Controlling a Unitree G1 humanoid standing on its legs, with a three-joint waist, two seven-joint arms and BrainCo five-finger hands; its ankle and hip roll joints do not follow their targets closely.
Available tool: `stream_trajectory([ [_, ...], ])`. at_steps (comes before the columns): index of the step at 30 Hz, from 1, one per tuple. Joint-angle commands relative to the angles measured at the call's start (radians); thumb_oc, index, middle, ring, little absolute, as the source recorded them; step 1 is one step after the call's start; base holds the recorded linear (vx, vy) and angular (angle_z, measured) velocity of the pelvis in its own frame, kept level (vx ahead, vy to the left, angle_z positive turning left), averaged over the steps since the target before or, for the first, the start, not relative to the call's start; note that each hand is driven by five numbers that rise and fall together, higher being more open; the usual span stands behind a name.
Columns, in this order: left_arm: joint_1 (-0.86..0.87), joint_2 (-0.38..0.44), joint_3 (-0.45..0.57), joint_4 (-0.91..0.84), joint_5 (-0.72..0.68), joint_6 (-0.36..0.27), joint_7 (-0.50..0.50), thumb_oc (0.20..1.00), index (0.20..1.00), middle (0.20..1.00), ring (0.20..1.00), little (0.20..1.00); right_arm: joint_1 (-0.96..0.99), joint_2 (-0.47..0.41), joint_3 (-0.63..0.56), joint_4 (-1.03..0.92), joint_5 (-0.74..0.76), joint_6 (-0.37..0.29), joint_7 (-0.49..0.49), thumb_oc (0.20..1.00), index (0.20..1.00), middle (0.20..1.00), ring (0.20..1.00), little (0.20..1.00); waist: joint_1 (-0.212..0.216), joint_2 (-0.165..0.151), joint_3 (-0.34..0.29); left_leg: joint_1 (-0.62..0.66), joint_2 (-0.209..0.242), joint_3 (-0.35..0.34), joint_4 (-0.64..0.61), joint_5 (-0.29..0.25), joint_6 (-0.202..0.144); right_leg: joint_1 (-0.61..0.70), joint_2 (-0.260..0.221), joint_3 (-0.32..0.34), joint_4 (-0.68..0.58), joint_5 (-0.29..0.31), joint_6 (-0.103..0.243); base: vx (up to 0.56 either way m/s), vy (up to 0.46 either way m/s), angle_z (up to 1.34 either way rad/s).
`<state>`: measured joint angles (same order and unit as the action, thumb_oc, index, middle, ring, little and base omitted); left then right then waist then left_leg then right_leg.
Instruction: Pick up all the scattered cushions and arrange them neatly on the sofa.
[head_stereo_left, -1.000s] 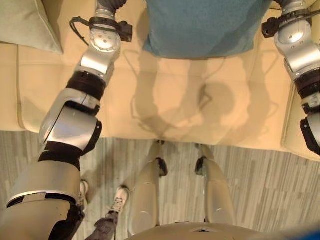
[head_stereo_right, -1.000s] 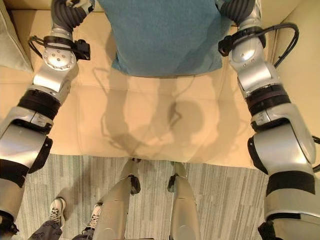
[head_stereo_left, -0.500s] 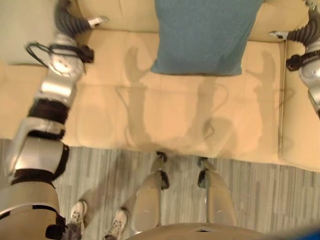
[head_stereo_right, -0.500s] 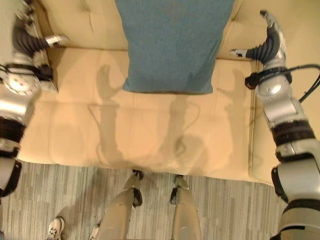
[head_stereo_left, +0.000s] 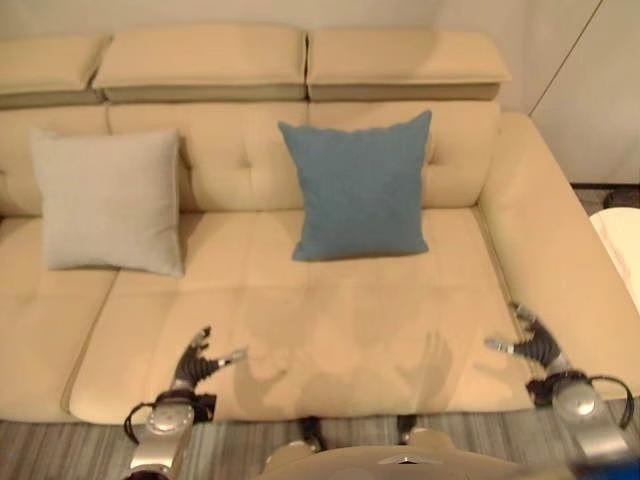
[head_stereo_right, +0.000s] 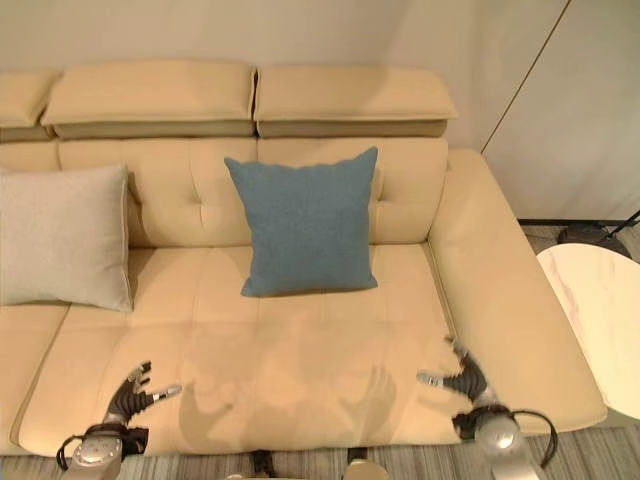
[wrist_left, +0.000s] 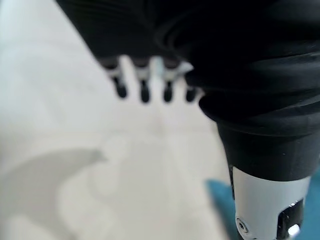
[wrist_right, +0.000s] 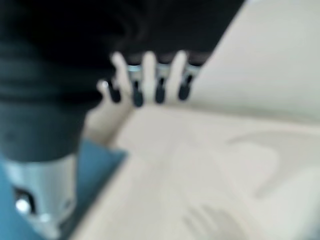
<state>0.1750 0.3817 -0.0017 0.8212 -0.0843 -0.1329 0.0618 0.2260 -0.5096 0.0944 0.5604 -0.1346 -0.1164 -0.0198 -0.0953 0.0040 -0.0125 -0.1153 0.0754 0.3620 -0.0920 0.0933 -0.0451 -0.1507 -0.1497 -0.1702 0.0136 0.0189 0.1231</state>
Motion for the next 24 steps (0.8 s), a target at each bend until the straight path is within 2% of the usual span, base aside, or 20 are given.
stream_trajectory([
  [1, -0.096, -0.001, 0.005, 0.133, 0.083, 0.010, -0.005, 1.000, 1.000, 1.000, 1.000, 1.000, -0.084, 0.000, 0.010, 0.121, -0.066, -0.008, -0.007, 1.000, 1.000, 1.000, 1.000, 1.000, -0.003, -0.049, 0.038, 0.120, 0.040, 0.053, 0.005, -0.026, -0.082, 0.055, -0.003, -0.034, -0.064, 0.081, 0.062, -0.03, -0.064, -0.14],
  [2, -0.096, -0.001, 0.005, 0.133, 0.083, 0.010, -0.005, 1.000, 1.000, 1.000, 1.000, 1.000, -0.085, 0.000, 0.011, 0.122, -0.066, -0.008, -0.007, 1.000, 1.000, 1.000, 1.000, 1.000, -0.004, -0.049, 0.038, 0.120, 0.040, 0.052, 0.005, -0.026, -0.082, 0.055, -0.003, -0.034, -0.064, 0.081, 0.062, -0.03, -0.095, -0.13],
  [3, -0.095, -0.023, 0.001, 0.221, 0.092, 0.023, -0.003, 1.000, 1.000, 1.000, 1.000, 1.000, -0.076, 0.019, 0.028, 0.226, -0.077, 0.009, -0.003, 1.000, 1.000, 1.000, 1.000, 1.000, -0.006, -0.045, 0.030, 0.129, 0.051, 0.052, 0.005, -0.024, -0.088, 0.070, 0.005, -0.040, -0.057, 0.060, 0.056, -0.04, -0.122, -0.04],
  [5, -0.098, -0.040, -0.021, 0.285, 0.083, 0.029, 0.000, 1.000, 1.000, 1.000, 1.000, 1.000, -0.078, 0.049, 0.051, 0.366, -0.064, 0.024, -0.007, 1.000, 1.000, 1.000, 1.000, 1.000, -0.016, -0.046, 0.051, 0.140, 0.084, 0.045, 0.026, -0.007, -0.100, 0.095, 0.033, -0.032, -0.015, 0.009, 0.026, -0.08, -0.198, 0.13],
  [8, -0.103, -0.042, -0.029, 0.293, 0.070, 0.032, 0.002, 1.000, 1.000, 1.000, 1.000, 1.000, -0.084, 0.058, 0.060, 0.428, -0.052, 0.028, -0.014, 1.000, 1.000, 1.000, 1.000, 1.000, -0.016, -0.051, 0.058, 0.118, 0.107, 0.037, 0.060, 0.004, -0.110, 0.109, 0.051, -0.032, -0.029, -0.007, 0.012, -0.12, -0.154, 0.24],
  [10, -0.115, -0.045, -0.050, 0.269, 0.063, 0.035, -0.001, 1.000, 1.000, 1.000, 1.000, 1.000, -0.100, 0.063, 0.074, 0.483, -0.048, 0.041, -0.021, 1.000, 1.000, 1.000, 1.000, 1.000, -0.003, -0.062, 0.075, 0.051, 0.141, 0.033, 0.139, 0.030, -0.121, 0.120, 0.066, -0.045, -0.053, -0.018, -0.003, -0.18, -0.123, 0.35],
  [11, -0.115, -0.045, -0.050, 0.269, 0.063, 0.035, -0.001, 1.000, 1.000, 1.000, 1.000, 1.000, -0.101, 0.064, 0.074, 0.484, -0.048, 0.040, -0.021, 1.000, 1.000, 1.000, 1.000, 1.000, -0.004, -0.061, 0.074, 0.046, 0.142, 0.031, 0.145, 0.027, -0.121, 0.119, 0.067, -0.046, -0.053, -0.018, -0.003, -0.16, -0.090, 0.41],
  [12, -0.118, -0.048, -0.061, 0.270, 0.066, 0.037, -0.005, 1.000, 1.000, 1.000, 1.000, 1.000, -0.106, 0.063, 0.081, 0.505, -0.049, 0.043, -0.023, 1.000, 1.000, 1.000, 1.000, 1.000, 0.000, -0.069, 0.081, 0.042, 0.133, 0.022, 0.186, 0.000, -0.115, 0.119, 0.065, -0.046, -0.054, -0.011, -0.007, -0.17, -0.042, 0.49],
  [13, -0.126, -0.058, -0.072, 0.280, 0.072, 0.040, -0.011, 1.000, 1.000, 1.000, 1.000, 1.000, -0.112, 0.062, 0.080, 0.526, -0.042, 0.046, -0.028, 1.000, 1.000, 1.000, 1.000, 1.000, -0.001, -0.086, 0.089, 0.038, 0.095, -0.006, 0.267, -0.080, -0.094, 0.104, 0.045, -0.046, -0.046, 0.011, -0.007, -0.23, -0.023, 0.49],
  [14, -0.133, -0.064, -0.077, 0.288, 0.074, 0.042, -0.013, 1.000, 1.000, 1.000, 1.000, 1.000, -0.115, 0.064, 0.076, 0.530, -0.035, 0.049, -0.030, 1.000, 1.000, 1.000, 1.000, 1.000, -0.006, -0.091, 0.094, 0.044, 0.072, -0.020, 0.299, -0.120, -0.086, 0.096, 0.037, -0.046, -0.043, 0.022, -0.006, -0.21, 0.032, 0.29],
  [16, -0.143, -0.075, -0.085, 0.293, 0.072, 0.039, -0.012, 1.000, 1.000, 1.000, 1.000, 1.000, -0.121, 0.073, 0.070, 0.535, -0.022, 0.049, -0.031, 1.000, 1.000, 1.000, 1.000, 1.000, -0.015, -0.087, 0.095, 0.066, 0.035, -0.042, 0.316, -0.158, -0.078, 0.079, 0.034, -0.040, -0.040, 0.042, -0.004, -0.11, 0.119, 0.14],
  [19, -0.159, -0.081, -0.097, 0.297, 0.077, 0.041, -0.011, 1.000, 1.000, 1.000, 1.000, 1.000, -0.123, 0.091, 0.058, 0.561, -0.019, 0.063, -0.030, 1.000, 1.000, 1.000, 1.000, 1.000, -0.046, -0.064, 0.075, 0.116, -0.011, -0.033, 0.179, -0.175, -0.052, 0.023, 0.025, -0.034, -0.029, 0.082, 0.022, -0.10, 0.233, 0.16],
  [21, -0.159, -0.081, -0.097, 0.297, 0.077, 0.041, -0.011, 1.000, 1.000, 1.000, 1.000, 1.000, -0.123, 0.091, 0.058, 0.560, -0.019, 0.063, -0.030, 1.000, 1.000, 1.000, 1.000, 1.000, -0.045, -0.064, 0.075, 0.118, -0.013, -0.031, 0.174, -0.172, -0.051, 0.022, 0.024, -0.032, -0.029, 0.082, 0.023, -0.06, 0.113, 0.15],
  [22, -0.168, -0.077, -0.099, 0.298, 0.075, 0.041, -0.002, 1.000, 1.000, 1.000, 1.000, 1.000, -0.134, 0.106, 0.057, 0.575, -0.018, 0.070, -0.036, 1.000, 1.000, 1.000, 1.000, 1.000, -0.047, -0.064, 0.081, 0.128, -0.034, -0.048, 0.117, -0.159, -0.041, -0.017, 0.004, -0.018, -0.014, 0.122, 0.045, -0.14, 0.211, -0.08],
  [24, -0.179, -0.066, -0.095, 0.312, 0.085, 0.040, 0.006, 1.000, 1.000, 1.000, 1.000, 1.000, -0.152, 0.121, 0.070, 0.593, -0.028, 0.079, -0.038, 1.000, 1.000, 1.000, 1.000, 1.000, -0.037, -0.069, 0.091, 0.132, -0.046, -0.048, 0.073, -0.142, -0.028, -0.047, -0.011, -0.013, -0.005, 0.148, 0.068, -0.21, 0.228, -0.35],
])
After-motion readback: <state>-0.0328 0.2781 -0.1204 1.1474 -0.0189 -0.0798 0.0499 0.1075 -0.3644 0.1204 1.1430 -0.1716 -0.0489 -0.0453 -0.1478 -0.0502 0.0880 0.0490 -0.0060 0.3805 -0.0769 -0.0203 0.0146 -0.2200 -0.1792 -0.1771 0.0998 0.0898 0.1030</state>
